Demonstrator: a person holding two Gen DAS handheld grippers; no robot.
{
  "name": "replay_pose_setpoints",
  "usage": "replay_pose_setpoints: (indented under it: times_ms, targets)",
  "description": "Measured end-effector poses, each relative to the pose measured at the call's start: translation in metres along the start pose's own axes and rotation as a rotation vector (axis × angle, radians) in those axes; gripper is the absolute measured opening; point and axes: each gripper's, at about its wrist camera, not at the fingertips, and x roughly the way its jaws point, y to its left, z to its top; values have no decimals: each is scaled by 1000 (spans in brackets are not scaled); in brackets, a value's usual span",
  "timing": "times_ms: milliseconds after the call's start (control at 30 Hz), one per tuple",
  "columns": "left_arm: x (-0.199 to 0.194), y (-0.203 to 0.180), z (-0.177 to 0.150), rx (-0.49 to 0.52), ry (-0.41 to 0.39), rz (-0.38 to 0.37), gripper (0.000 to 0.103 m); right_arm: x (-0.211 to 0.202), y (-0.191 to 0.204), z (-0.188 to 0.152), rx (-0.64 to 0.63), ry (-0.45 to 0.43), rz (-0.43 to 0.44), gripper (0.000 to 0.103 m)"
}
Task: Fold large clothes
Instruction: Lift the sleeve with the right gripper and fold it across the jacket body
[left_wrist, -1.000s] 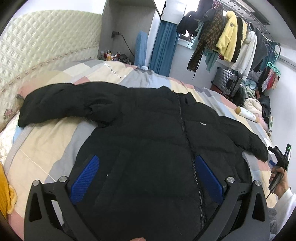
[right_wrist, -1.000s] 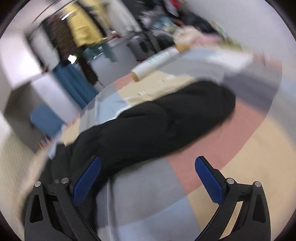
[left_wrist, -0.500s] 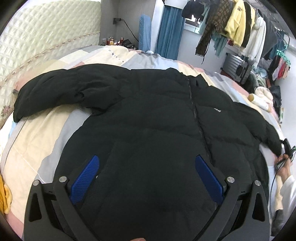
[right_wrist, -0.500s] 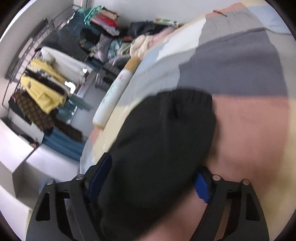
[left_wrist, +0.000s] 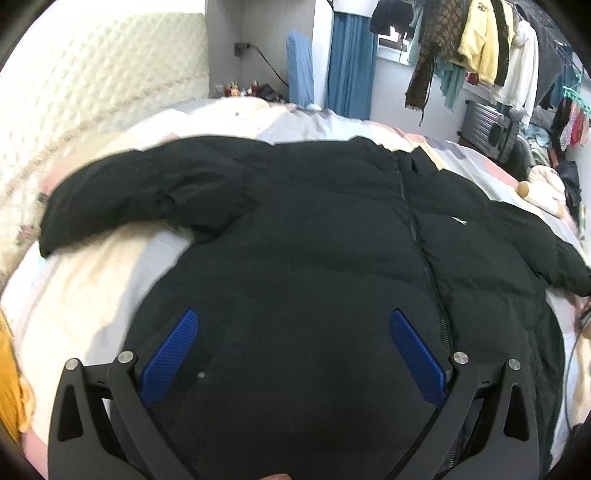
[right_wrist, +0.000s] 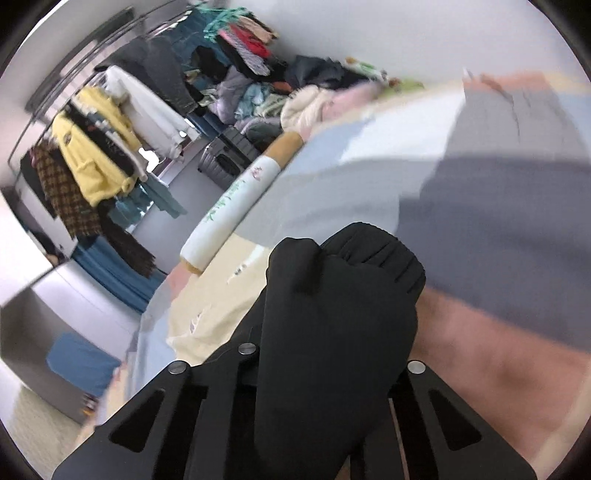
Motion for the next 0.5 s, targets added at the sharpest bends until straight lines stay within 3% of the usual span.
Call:
replay_pose_setpoints:
  times_ms: [167, 333, 500]
  targets:
    - [-13, 11, 2, -15, -14, -22, 103, -34, 22, 32, -11, -48, -19, 3]
    - [-25, 26, 6, -19, -46, 31, 103, -67, 68, 52, -68, -79, -16, 3]
    - [-38, 45, 5, -16, -35, -52, 103, -109, 129, 58, -148, -105, 7, 3]
